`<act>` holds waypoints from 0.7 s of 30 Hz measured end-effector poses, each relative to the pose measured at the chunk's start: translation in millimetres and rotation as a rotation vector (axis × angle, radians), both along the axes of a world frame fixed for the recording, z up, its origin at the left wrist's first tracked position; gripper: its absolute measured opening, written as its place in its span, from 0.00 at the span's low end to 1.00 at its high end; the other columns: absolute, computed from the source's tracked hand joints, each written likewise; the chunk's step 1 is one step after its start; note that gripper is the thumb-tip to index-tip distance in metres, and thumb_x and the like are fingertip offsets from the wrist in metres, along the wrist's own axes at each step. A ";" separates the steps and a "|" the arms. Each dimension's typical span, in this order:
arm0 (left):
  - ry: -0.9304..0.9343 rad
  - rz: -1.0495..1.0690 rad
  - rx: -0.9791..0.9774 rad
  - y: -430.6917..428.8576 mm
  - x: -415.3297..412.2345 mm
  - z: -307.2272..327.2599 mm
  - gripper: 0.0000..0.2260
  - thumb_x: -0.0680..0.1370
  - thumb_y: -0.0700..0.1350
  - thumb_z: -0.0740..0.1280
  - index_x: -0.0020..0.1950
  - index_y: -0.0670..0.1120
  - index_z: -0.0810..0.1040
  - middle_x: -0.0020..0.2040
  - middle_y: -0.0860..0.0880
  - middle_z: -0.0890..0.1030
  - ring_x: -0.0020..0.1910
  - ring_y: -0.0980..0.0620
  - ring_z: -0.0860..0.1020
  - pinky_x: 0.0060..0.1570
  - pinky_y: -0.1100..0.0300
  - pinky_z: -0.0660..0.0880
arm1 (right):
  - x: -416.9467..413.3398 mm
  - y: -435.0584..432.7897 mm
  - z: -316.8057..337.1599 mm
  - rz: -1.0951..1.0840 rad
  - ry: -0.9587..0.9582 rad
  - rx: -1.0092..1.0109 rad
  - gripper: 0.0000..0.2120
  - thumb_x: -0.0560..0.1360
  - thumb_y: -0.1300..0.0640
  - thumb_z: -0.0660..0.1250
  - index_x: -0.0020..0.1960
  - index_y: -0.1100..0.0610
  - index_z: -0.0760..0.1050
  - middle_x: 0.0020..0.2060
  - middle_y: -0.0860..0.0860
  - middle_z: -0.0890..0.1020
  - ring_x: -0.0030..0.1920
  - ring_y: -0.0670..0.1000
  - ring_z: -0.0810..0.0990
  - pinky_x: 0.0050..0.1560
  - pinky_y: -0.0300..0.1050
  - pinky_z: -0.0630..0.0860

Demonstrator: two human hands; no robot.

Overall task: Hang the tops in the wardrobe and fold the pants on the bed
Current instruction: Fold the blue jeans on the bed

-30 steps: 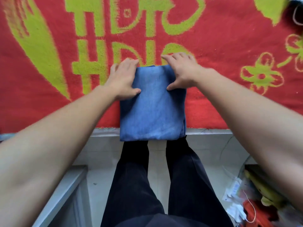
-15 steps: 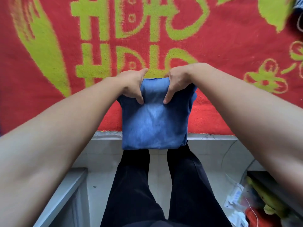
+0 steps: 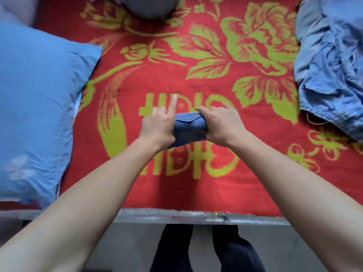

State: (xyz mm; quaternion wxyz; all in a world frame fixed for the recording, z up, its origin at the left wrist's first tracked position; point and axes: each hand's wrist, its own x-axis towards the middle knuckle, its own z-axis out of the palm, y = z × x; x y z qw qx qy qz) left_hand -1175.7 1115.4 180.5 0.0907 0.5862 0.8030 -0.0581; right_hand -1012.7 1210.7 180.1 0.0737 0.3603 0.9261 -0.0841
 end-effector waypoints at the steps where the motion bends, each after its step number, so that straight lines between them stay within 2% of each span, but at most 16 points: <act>1: 0.033 0.009 0.074 2.4 -9.2 23.8 0.46 0.71 0.46 0.72 0.80 0.49 0.47 0.56 0.45 0.74 0.55 0.42 0.73 0.36 0.53 0.67 | -9.0 3.5 19.8 -0.007 0.073 0.100 0.33 0.65 0.52 0.73 0.69 0.51 0.71 0.49 0.53 0.83 0.49 0.58 0.83 0.60 0.53 0.73; 4: 0.139 0.030 0.261 6.5 -38.7 94.0 0.39 0.69 0.47 0.73 0.78 0.47 0.61 0.53 0.43 0.75 0.52 0.41 0.73 0.32 0.54 0.66 | -35.7 9.9 89.4 -0.021 0.265 0.275 0.36 0.60 0.56 0.75 0.69 0.57 0.73 0.42 0.55 0.84 0.40 0.60 0.83 0.43 0.50 0.77; 7: 0.207 0.029 0.341 -0.4 -59.2 165.1 0.37 0.66 0.49 0.75 0.73 0.46 0.68 0.51 0.43 0.76 0.51 0.40 0.74 0.31 0.54 0.69 | -57.7 5.0 161.6 0.015 0.331 0.338 0.41 0.63 0.55 0.74 0.75 0.57 0.66 0.45 0.55 0.83 0.42 0.60 0.82 0.38 0.50 0.76; 9: 0.239 0.034 0.379 -14.7 -66.0 203.2 0.34 0.65 0.46 0.74 0.70 0.45 0.72 0.50 0.43 0.76 0.50 0.40 0.75 0.31 0.55 0.68 | -66.0 -3.2 199.1 0.045 0.343 0.358 0.44 0.64 0.52 0.74 0.77 0.56 0.63 0.46 0.55 0.83 0.43 0.60 0.82 0.38 0.50 0.75; 11: 0.276 0.051 0.416 -34.4 -68.2 231.0 0.31 0.62 0.43 0.73 0.67 0.44 0.76 0.47 0.43 0.77 0.46 0.39 0.75 0.29 0.57 0.65 | -71.2 -15.8 227.7 0.083 0.346 0.401 0.43 0.63 0.51 0.74 0.76 0.55 0.65 0.45 0.54 0.83 0.42 0.59 0.83 0.37 0.48 0.75; 16: 0.289 0.176 0.447 -91.8 -59.6 271.2 0.19 0.67 0.42 0.69 0.58 0.49 0.79 0.48 0.45 0.75 0.48 0.41 0.74 0.28 0.57 0.65 | -75.2 -54.3 276.0 0.244 0.342 0.384 0.25 0.69 0.51 0.67 0.66 0.48 0.70 0.49 0.50 0.81 0.47 0.57 0.81 0.45 0.50 0.77; 18: 0.309 0.251 0.452 -119.0 -48.6 283.4 0.17 0.67 0.43 0.69 0.56 0.49 0.80 0.48 0.46 0.74 0.49 0.42 0.74 0.29 0.58 0.64 | -73.1 -71.3 287.3 0.311 0.369 0.387 0.24 0.69 0.51 0.68 0.65 0.48 0.69 0.50 0.50 0.81 0.48 0.56 0.81 0.45 0.50 0.76; 21: 0.328 0.395 0.436 -169.6 -22.3 294.1 0.17 0.69 0.42 0.67 0.58 0.49 0.79 0.51 0.45 0.74 0.52 0.42 0.73 0.31 0.57 0.65 | -69.6 -104.3 296.4 0.450 0.400 0.380 0.26 0.68 0.50 0.68 0.66 0.47 0.69 0.53 0.49 0.81 0.51 0.55 0.81 0.47 0.49 0.74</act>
